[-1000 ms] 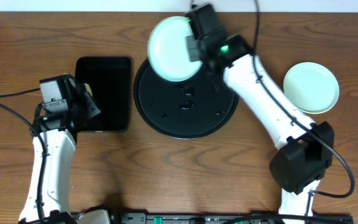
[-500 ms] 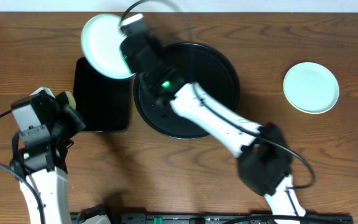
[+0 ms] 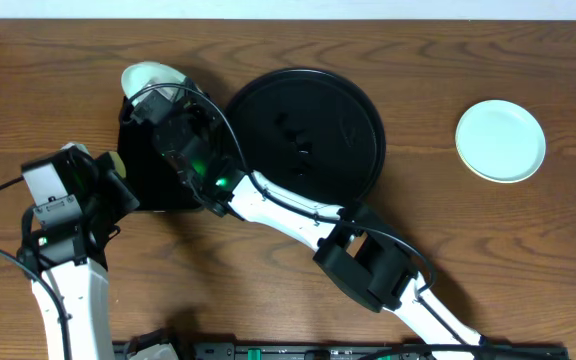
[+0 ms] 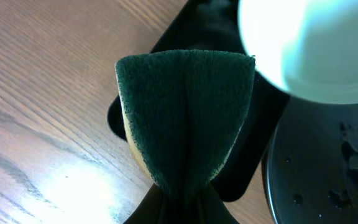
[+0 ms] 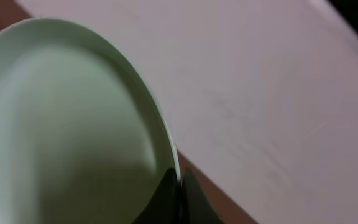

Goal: Clean dirty plates on tray and stack at the side
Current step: 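Carry the green plate right and lower it onto the plate stack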

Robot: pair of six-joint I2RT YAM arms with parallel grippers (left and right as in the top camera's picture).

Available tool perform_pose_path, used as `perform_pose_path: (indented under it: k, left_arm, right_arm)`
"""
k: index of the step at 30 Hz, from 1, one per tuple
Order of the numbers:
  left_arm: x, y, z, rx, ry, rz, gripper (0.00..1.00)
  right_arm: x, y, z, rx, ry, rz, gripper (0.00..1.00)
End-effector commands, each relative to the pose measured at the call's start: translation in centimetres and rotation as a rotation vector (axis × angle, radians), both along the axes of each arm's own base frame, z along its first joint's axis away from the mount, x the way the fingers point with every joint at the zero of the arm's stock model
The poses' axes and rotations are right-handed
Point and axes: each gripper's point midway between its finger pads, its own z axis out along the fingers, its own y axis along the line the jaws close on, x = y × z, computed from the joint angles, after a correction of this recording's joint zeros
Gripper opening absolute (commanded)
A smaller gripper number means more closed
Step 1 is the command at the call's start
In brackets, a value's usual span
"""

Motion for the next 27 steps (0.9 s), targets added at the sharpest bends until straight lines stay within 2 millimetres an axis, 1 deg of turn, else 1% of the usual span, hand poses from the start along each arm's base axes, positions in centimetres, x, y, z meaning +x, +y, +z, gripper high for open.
perform_pose_path:
  k: [1,3,5,8,10,12,15,17,20,23,24,25,26,27]
  left_arm:
    - [0.3,-0.2,-0.4,-0.012,0.006,-0.023,0.08]
    - [0.7,-0.5,-0.3,-0.029,-0.008,-0.039,0.08]
    - [1.0,-0.8,-0.1,-0.043,-0.024,-0.052,0.08]
    - [1.4,-1.1,0.1,-0.049,-0.041,-0.066,0.08]
    - [1.8,-1.3,0.1,-0.046,-0.049,-0.079,0.08]
    - [2.3,-1.8,0.1,-0.044,-0.056,-0.101,0.08]
    - [3.6,-2.9,-0.1,-0.039,-0.069,-0.149,0.08]
    - [4.6,-3.8,-0.4,-0.025,-0.077,-0.197,0.08]
    - [6.2,-5.0,-1.1,0.003,-0.086,-0.276,0.08]
    - [7.7,-5.7,-2.1,0.040,-0.091,-0.350,0.08]
    - [8.2,-5.7,-2.5,0.048,-0.092,-0.362,0.08]
    - [8.6,-5.7,-2.8,0.048,-0.091,-0.362,0.08]
    - [9.0,-5.6,-3.3,0.047,-0.088,-0.362,0.08]
    - [9.2,-5.6,-3.8,0.045,-0.083,-0.362,0.08]
  right_arm:
    - [1.2,-2.9,3.2,-0.007,-0.049,-0.112,0.01]
    - [1.5,-4.1,5.0,0.024,-0.062,-0.142,0.01]
    - [2.1,-5.7,6.9,0.057,-0.065,-0.171,0.01]
    - [2.9,-8.7,9.1,0.123,-0.030,-0.216,0.01]
    - [3.4,-10.6,9.8,0.152,0.022,-0.221,0.01]
    - [3.8,-12.4,9.8,0.175,0.114,-0.194,0.01]
    - [4.1,-16.7,9.3,0.286,0.297,-0.189,0.01]
    - [4.2,-20.2,8.8,0.380,0.429,-0.211,0.01]
    - [3.7,-26.4,7.5,0.508,0.645,-0.248,0.01]
    - [3.1,-33.6,5.6,0.595,0.823,-0.327,0.01]
    - [2.9,-36.6,4.8,0.624,0.872,-0.374,0.01]
    - [2.7,-38.9,4.2,0.650,0.904,-0.414,0.01]
    - [2.3,-42.0,3.3,0.687,0.946,-0.471,0.01]
    - [1.9,-44.6,2.6,0.720,0.975,-0.522,0.01]
